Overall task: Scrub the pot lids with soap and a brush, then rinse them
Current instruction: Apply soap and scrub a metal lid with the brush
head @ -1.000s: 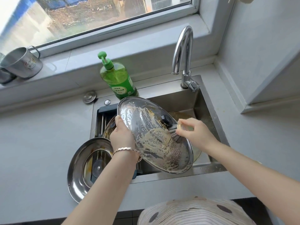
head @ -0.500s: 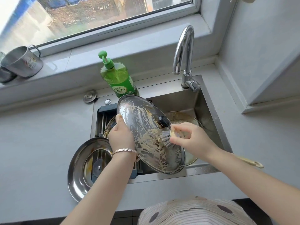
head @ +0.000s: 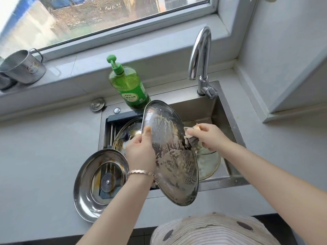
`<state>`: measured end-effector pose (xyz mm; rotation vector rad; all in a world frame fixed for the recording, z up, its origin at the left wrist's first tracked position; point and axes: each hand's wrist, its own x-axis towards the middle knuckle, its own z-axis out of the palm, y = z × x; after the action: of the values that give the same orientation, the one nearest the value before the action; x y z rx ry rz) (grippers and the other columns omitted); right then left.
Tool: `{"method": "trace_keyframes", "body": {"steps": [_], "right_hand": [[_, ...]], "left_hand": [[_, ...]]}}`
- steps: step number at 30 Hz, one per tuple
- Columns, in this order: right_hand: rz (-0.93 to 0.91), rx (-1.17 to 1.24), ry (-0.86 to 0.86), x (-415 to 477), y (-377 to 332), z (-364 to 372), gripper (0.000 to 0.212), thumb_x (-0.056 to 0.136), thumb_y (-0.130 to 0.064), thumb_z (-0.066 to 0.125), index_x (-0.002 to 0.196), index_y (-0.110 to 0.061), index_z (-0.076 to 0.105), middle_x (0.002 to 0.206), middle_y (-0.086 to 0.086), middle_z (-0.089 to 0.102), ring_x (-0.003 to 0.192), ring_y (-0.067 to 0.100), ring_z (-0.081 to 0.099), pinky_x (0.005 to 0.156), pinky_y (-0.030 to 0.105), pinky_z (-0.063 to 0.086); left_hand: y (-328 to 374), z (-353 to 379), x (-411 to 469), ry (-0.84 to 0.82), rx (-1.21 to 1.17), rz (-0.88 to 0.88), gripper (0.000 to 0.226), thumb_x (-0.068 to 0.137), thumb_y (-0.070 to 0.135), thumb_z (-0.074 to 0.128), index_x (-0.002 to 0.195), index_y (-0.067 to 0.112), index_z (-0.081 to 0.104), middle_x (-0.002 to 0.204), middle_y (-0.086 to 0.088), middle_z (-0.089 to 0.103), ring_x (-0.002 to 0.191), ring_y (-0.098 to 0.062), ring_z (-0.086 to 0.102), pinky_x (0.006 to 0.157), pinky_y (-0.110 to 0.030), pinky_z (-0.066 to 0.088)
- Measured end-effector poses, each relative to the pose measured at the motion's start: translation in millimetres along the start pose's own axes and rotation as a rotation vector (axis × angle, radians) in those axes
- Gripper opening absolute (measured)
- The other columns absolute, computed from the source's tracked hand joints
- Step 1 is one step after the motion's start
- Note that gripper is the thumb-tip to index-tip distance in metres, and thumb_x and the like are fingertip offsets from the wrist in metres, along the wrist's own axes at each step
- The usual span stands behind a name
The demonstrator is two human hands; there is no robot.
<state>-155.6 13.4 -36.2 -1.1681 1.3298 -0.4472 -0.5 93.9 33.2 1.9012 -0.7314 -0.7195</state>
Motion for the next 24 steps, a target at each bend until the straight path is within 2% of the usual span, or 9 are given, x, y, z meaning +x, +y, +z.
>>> {"method": "trace_keyframes", "body": {"steps": [3, 6, 8, 10, 14, 18, 19, 21, 24], "right_hand": [[0.165, 0.233, 0.001, -10.3, 17.5, 6.2, 0.019, 0.088, -0.034, 0.060, 0.095, -0.017, 0.061, 0.044, -0.012, 0.033, 0.031, 0.003, 0.026, 0.033, 0.015, 0.017], [0.020, 0.317, 0.192, -22.3, 19.8, 18.6, 0.020, 0.085, -0.032, 0.064, 0.094, -0.014, 0.060, 0.064, -0.004, 0.049, 0.043, 0.001, 0.042, 0.038, 0.015, 0.031], [-0.189, 0.016, 0.337, -26.8, 13.1, 20.3, 0.023, 0.082, -0.037, 0.067, 0.094, -0.018, 0.059, 0.080, -0.005, 0.058, 0.067, 0.003, 0.052, 0.056, 0.021, 0.042], [-0.291, -0.385, 0.352, -31.7, 0.6, 19.8, 0.021, 0.082, -0.046, 0.063, 0.092, -0.029, 0.055, 0.085, -0.011, 0.057, 0.076, 0.010, 0.052, 0.061, 0.027, 0.041], [-0.217, -0.662, 0.252, -21.0, -18.7, 17.6, 0.018, 0.084, -0.049, 0.056, 0.083, -0.033, 0.046, 0.076, -0.012, 0.052, 0.074, 0.016, 0.051, 0.059, 0.027, 0.034], [0.000, -0.406, 0.054, 3.7, -26.4, 9.6, 0.018, 0.076, -0.039, 0.063, 0.081, -0.023, 0.057, 0.078, -0.007, 0.066, 0.074, 0.016, 0.064, 0.067, 0.028, 0.052], [0.028, -0.295, -0.010, 6.0, -25.5, 9.0, 0.018, 0.076, -0.035, 0.065, 0.076, -0.019, 0.058, 0.072, -0.004, 0.067, 0.066, 0.015, 0.064, 0.059, 0.023, 0.053], [0.109, -0.183, -0.078, 5.7, -21.5, 6.5, 0.024, 0.080, -0.030, 0.066, 0.068, -0.016, 0.050, 0.059, -0.002, 0.051, 0.045, 0.012, 0.044, 0.036, 0.014, 0.031], [0.326, -0.068, -0.112, 8.5, -10.9, 0.1, 0.023, 0.083, -0.034, 0.062, 0.071, -0.019, 0.050, 0.052, -0.003, 0.037, 0.038, 0.009, 0.025, 0.034, 0.015, 0.015]], "left_hand": [[-8.4, -1.8, 1.8, 0.041, -0.091, -0.121, 0.048, 0.094, 0.034, 0.051, 0.054, 0.013, 0.034, 0.054, -0.004, 0.032, 0.054, -0.020, 0.031, 0.055, -0.031, 0.029], [-8.9, 1.0, 5.7, 0.062, -0.101, -0.155, 0.046, 0.095, 0.034, 0.050, 0.056, 0.014, 0.035, 0.056, -0.004, 0.034, 0.058, -0.021, 0.033, 0.059, -0.032, 0.031], [-6.2, 4.7, 7.7, 0.055, -0.100, -0.124, 0.044, 0.095, 0.033, 0.049, 0.058, 0.013, 0.037, 0.057, -0.004, 0.036, 0.059, -0.021, 0.036, 0.059, -0.032, 0.033], [-2.4, 8.2, 6.2, 0.042, -0.068, -0.045, 0.046, 0.096, 0.030, 0.048, 0.057, 0.008, 0.039, 0.054, -0.004, 0.038, 0.051, -0.018, 0.037, 0.052, -0.026, 0.032], [-1.5, 13.6, -2.4, -0.008, 0.013, 0.148, 0.048, 0.095, 0.026, 0.049, 0.055, 0.000, 0.041, 0.053, -0.008, 0.038, 0.052, -0.019, 0.034, 0.052, -0.029, 0.028], [-5.7, 13.1, -12.6, -0.034, 0.053, 0.233, 0.046, 0.093, 0.020, 0.052, 0.051, 0.009, 0.037, 0.048, 0.001, 0.032, 0.046, -0.007, 0.027, 0.045, -0.019, 0.021], [-7.1, 11.7, -14.7, -0.031, 0.055, 0.234, 0.045, 0.093, 0.019, 0.053, 0.052, 0.006, 0.038, 0.048, -0.001, 0.032, 0.046, -0.008, 0.027, 0.045, -0.020, 0.021], [-11.3, 9.2, -14.2, -0.036, 0.031, 0.208, 0.044, 0.093, 0.019, 0.053, 0.055, 0.000, 0.041, 0.050, -0.007, 0.032, 0.049, -0.015, 0.028, 0.048, -0.026, 0.022], [-15.7, 5.3, -10.6, -0.046, -0.022, 0.144, 0.046, 0.093, 0.019, 0.054, 0.059, -0.010, 0.044, 0.055, -0.011, 0.036, 0.054, -0.022, 0.031, 0.053, -0.029, 0.025]]}}
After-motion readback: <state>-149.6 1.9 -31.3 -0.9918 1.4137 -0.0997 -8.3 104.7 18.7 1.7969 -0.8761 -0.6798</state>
